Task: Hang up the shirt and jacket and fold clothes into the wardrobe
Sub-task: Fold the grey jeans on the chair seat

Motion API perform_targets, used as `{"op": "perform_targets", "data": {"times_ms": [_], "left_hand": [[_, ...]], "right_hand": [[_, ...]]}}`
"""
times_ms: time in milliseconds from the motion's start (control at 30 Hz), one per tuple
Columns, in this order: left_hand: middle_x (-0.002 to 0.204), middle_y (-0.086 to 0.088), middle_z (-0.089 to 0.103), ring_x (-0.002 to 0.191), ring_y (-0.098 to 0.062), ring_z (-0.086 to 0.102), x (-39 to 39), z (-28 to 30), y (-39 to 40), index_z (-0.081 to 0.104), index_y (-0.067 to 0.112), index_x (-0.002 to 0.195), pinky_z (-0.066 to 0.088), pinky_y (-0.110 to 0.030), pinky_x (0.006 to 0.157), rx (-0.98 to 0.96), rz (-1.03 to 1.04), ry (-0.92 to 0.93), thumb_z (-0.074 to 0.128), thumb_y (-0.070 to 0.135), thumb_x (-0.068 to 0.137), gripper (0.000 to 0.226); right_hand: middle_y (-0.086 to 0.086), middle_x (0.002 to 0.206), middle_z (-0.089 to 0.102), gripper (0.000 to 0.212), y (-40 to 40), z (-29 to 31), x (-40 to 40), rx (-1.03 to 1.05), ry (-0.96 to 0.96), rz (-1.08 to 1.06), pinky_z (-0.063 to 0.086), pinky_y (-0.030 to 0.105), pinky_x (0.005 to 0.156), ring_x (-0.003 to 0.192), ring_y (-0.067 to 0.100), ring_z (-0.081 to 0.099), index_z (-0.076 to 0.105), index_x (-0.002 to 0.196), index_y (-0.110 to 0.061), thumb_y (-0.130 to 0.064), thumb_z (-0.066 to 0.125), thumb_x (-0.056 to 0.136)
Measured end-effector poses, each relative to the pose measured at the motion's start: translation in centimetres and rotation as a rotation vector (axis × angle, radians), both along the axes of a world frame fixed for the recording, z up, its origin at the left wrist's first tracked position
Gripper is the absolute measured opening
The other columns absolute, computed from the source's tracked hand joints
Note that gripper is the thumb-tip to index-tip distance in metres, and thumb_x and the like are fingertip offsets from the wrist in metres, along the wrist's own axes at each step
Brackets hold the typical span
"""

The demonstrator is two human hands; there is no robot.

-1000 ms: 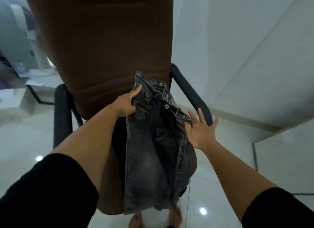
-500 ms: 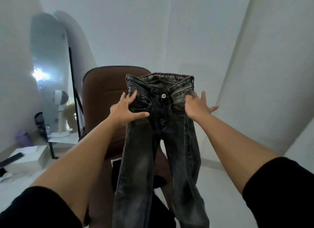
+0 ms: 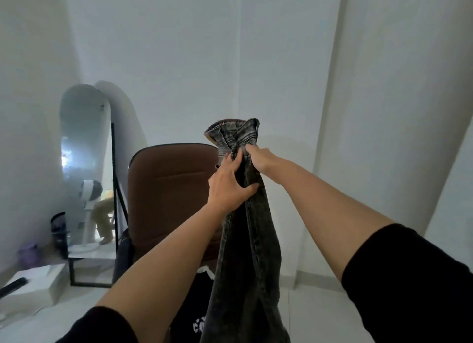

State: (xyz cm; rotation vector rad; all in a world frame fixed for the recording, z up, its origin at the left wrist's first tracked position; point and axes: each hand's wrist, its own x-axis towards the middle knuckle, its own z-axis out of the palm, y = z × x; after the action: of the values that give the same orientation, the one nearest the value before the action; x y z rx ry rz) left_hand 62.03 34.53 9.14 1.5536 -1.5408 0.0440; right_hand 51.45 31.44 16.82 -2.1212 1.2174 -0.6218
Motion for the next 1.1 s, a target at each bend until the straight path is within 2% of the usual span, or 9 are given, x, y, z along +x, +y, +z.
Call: {"op": "perform_targets", "data": {"times_ms": [67,267,400,533,667,800,867,967,1100], "left_hand": [[0.151,-0.009,0.033,0.125,-0.024,0.05,0.0,0.6,-0.1,0.026,0.031,0.148,0.037,-0.027,0.101,-0.026,-0.03,0.027,0.061,0.015,0.08,0.078],[0.146,-0.002,0.042,0.133,-0.018,0.041,2.3,1.8,-0.5,0.047,0.026,0.138,0.025,-0.014,0.105,-0.068,-0.03,0.0,0.042,-0.011,0.073,0.075],[0.133,-0.002,0.056,0.125,-0.009,0.047,3.9,1.7,-0.5,0.064,0.023,0.122,0.029,0.003,0.093,-0.061,-0.106,0.036,0.04,-0.018,0.068,0.071],[0.112,0.002,0.069,0.111,-0.012,0.061,4.2,0.8,-0.6,0.074,0.016,0.105,0.046,-0.026,0.1,0.007,-0.265,0.146,0.039,-0.022,0.066,0.064],[0.093,0.004,0.073,0.094,-0.014,0.067,5.0,0.2,-0.2,0.071,0.028,0.097,0.054,-0.045,0.086,0.025,-0.332,0.209,0.041,-0.021,0.067,0.064],[0.117,0.002,0.063,0.106,-0.01,0.06,4.9,-0.9,1.3,0.024,0.059,0.133,0.05,-0.025,0.091,0.003,-0.305,0.266,0.049,-0.001,0.087,0.079],[0.135,-0.001,0.048,0.121,-0.012,0.047,5.2,-2.3,2.0,0.003,0.065,0.135,0.037,-0.025,0.103,0.043,-0.307,0.016,0.051,0.014,0.093,0.081],[0.145,-0.006,0.03,0.133,-0.019,0.03,6.1,-4.3,1.9,0.01,0.06,0.139,0.026,-0.03,0.113,0.142,-0.289,-0.313,0.056,0.019,0.091,0.078],[0.152,0.001,0.024,0.136,-0.006,0.018,5.9,-2.9,1.1,0.027,0.039,0.145,0.018,-0.026,0.115,0.165,-0.319,-0.309,0.066,0.006,0.083,0.081]], "right_hand": [[0.0,0.16,0.003,0.049,-0.4,0.2,-0.2,0.02,0.0,0.054,-0.001,0.046,0.118,0.147,0.021,-0.007,0.027,0.147,-0.021,-0.038,0.017,0.102],[-0.01,0.16,0.0,0.083,-3.3,1.0,-3.1,-0.359,-0.089,0.049,-0.003,0.056,0.115,0.146,0.013,-0.01,0.002,0.147,-0.047,-0.038,0.055,0.084],[-0.01,0.16,-0.005,0.114,-3.9,2.1,-4.6,-0.65,0.346,0.113,-0.005,0.062,0.113,0.146,0.016,-0.014,-0.016,0.143,-0.049,-0.041,0.074,0.074],[-0.005,0.158,0.018,0.118,-4.5,1.8,-3.4,-0.6,0.424,0.195,-0.009,0.058,0.113,0.147,0.017,-0.009,-0.017,0.142,-0.05,-0.039,0.078,0.072],[0.001,0.149,0.039,0.104,-4.8,1.3,-2.6,-0.527,0.364,0.175,0.02,0.05,0.113,0.133,0.03,0.039,-0.002,0.144,-0.051,-0.036,0.075,0.077],[0.002,0.147,0.042,0.095,-4.9,1.6,-1.1,-0.632,0.292,0.123,0.021,0.043,0.106,0.128,0.031,0.045,0.004,0.146,-0.045,-0.034,0.072,0.08],[0.003,0.14,0.05,0.093,-4.9,1.9,-0.6,-0.69,0.288,0.101,0.022,0.044,0.102,0.122,0.03,0.049,0.004,0.146,-0.046,-0.033,0.07,0.083],[0.006,0.109,0.062,0.09,-5.0,2.3,-0.5,-0.742,0.261,0.068,0.025,0.045,0.098,0.109,0.026,0.052,0.002,0.145,-0.049,-0.031,0.067,0.085],[0.001,0.093,0.054,0.08,-4.5,1.9,-0.3,-0.858,0.267,0.041,0.017,0.053,0.106,0.113,0.022,0.046,0.005,0.145,-0.05,-0.028,0.06,0.091]]}}
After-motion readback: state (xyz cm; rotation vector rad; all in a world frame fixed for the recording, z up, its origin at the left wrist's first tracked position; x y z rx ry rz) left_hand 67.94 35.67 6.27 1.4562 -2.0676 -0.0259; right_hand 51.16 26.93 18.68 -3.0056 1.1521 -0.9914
